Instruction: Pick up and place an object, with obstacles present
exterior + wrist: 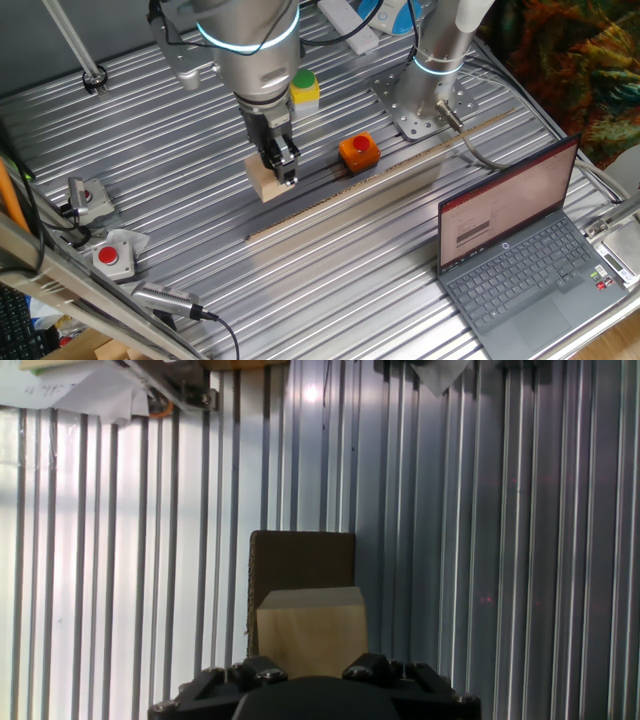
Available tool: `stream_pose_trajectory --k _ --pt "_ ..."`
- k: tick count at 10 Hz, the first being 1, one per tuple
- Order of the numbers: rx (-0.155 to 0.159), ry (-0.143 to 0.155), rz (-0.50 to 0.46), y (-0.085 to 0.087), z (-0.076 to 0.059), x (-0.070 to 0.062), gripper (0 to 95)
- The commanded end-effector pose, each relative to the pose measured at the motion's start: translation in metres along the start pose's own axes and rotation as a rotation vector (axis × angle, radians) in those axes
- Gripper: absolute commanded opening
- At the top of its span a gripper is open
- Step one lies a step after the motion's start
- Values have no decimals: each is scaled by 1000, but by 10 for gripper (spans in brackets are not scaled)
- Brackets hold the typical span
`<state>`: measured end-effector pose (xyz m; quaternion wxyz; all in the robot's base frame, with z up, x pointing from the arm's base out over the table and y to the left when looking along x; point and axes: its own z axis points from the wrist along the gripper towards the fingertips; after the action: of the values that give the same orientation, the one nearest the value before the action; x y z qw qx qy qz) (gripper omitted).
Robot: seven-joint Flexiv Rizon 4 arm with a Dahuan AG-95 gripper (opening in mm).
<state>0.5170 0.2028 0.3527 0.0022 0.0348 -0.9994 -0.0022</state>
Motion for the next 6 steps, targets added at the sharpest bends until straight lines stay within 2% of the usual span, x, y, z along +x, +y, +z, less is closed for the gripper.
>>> stream_pose_trajectory --k 1,6 --pt "-6 -14 -16 0 0 0 0" --pt "-10 -28 -27 0 0 0 0"
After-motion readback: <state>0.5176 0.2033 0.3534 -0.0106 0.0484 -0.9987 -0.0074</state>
